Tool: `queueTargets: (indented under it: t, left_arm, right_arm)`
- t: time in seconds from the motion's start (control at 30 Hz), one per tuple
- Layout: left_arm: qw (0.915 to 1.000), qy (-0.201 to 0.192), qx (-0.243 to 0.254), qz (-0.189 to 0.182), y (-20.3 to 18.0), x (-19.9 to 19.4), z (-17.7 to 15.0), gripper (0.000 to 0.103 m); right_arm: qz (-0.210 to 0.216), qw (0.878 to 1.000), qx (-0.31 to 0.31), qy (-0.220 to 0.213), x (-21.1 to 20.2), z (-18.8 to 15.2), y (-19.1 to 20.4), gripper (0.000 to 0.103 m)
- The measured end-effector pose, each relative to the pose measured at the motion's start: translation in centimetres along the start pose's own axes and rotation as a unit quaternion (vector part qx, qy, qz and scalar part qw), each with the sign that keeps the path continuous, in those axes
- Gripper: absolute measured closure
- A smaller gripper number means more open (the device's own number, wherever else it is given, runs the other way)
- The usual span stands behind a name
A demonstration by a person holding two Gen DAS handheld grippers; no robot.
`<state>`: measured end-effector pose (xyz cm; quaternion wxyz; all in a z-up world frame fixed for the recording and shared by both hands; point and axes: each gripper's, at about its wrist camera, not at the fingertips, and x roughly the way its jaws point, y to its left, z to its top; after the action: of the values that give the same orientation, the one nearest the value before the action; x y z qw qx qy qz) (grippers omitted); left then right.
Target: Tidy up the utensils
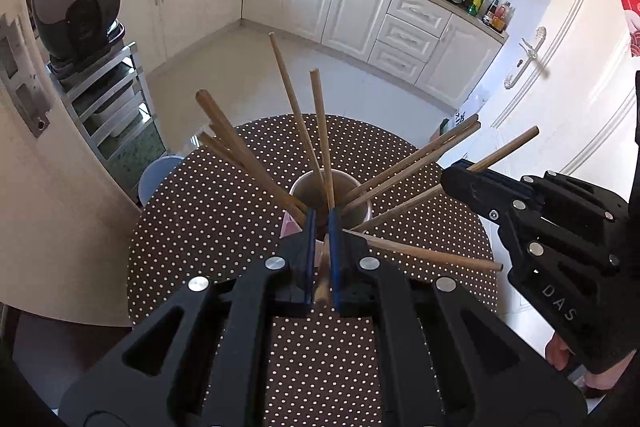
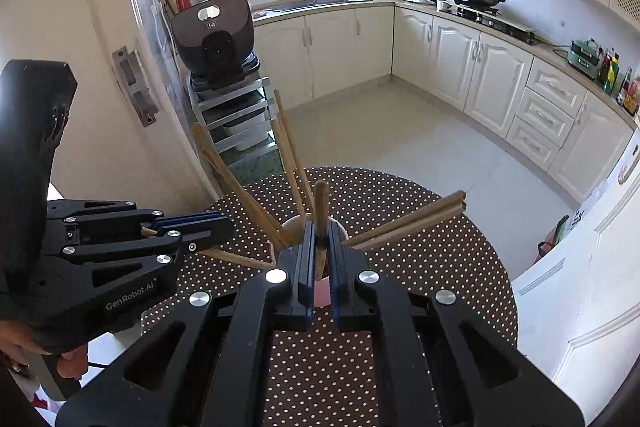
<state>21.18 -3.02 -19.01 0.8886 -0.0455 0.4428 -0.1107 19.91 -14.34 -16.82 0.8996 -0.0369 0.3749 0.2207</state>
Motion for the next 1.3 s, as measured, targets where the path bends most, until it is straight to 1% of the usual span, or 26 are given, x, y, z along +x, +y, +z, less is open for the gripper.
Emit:
queueTargets:
  t: [0.13, 0.2, 0.27, 0.3, 0.43, 0.5, 0.6, 0.7, 0.8, 0.87, 1.0, 1.13, 1.23, 1.3]
  left_arm:
    - [0.9999, -0.010, 0.001, 0.009, 0.2, -0.9, -0.2, 0.095]
    - [0.9997, -0.017, 0.005, 0.015, 0.1, -1.5, -0.2, 0.082]
    - [0.9993, -0.030, 0.007, 0.021, 0.3, -2.4, -0.3, 0.050]
    - [0.9988, -0.042, 0.010, 0.023, 0.2, -3.0, -0.4, 0.050]
    - [0.9981, -0.053, 0.022, 0.023, 0.0, -4.4, -0.5, 0.050]
    - [0.9978, -0.058, 0.024, 0.020, -0.1, -5.2, -0.6, 0.049]
    - [0.9971, -0.067, 0.030, 0.018, -0.3, -6.4, -0.9, 0.044]
    - [0.9960, -0.080, 0.035, 0.022, -0.3, -7.7, -1.4, 0.044]
    - [0.9945, -0.094, 0.039, 0.023, -0.5, -9.0, -1.9, 0.037]
    - [0.9932, -0.106, 0.042, 0.022, -0.7, -10.0, -2.2, 0.033]
    - [0.9903, -0.124, 0.055, 0.029, -1.3, -11.9, -2.9, 0.030]
    - [0.9871, -0.145, 0.059, 0.032, -1.7, -13.7, -3.6, 0.024]
    - [0.9837, -0.163, 0.063, 0.042, -2.2, -14.8, -4.0, 0.022]
    - [0.9805, -0.179, 0.065, 0.049, -2.5, -15.5, -4.5, 0.021]
  right_arm:
    - [0.001, 1.000, 0.012, -0.008, -0.8, -0.1, -0.1, 0.097]
    - [-0.002, 1.000, 0.019, -0.013, -1.4, -0.2, 0.0, 0.097]
    - [-0.003, 0.999, 0.026, -0.019, -2.0, -0.3, 0.1, 0.095]
    - [-0.006, 0.999, 0.028, -0.021, -2.2, -0.3, 0.2, 0.094]
    - [-0.013, 0.999, 0.036, -0.036, -3.5, -0.6, 0.8, 0.084]
    - [-0.018, 0.998, 0.038, -0.044, -4.4, -0.8, 1.3, 0.082]
    - [-0.023, 0.998, 0.039, -0.054, -5.4, -1.0, 1.9, 0.080]
    - [-0.029, 0.997, 0.040, -0.063, -6.6, -1.4, 2.6, 0.077]
    - [-0.036, 0.996, 0.039, -0.074, -8.0, -1.8, 3.3, 0.074]
    - [-0.042, 0.995, 0.039, -0.082, -9.0, -2.1, 3.6, 0.070]
    - [-0.051, 0.993, 0.041, -0.096, -10.7, -2.7, 4.2, 0.068]
    - [-0.063, 0.991, 0.042, -0.114, -12.5, -3.3, 4.6, 0.063]
    - [-0.070, 0.988, 0.045, -0.128, -13.8, -3.8, 4.7, 0.059]
    - [-0.076, 0.987, 0.043, -0.137, -14.5, -4.0, 4.8, 0.058]
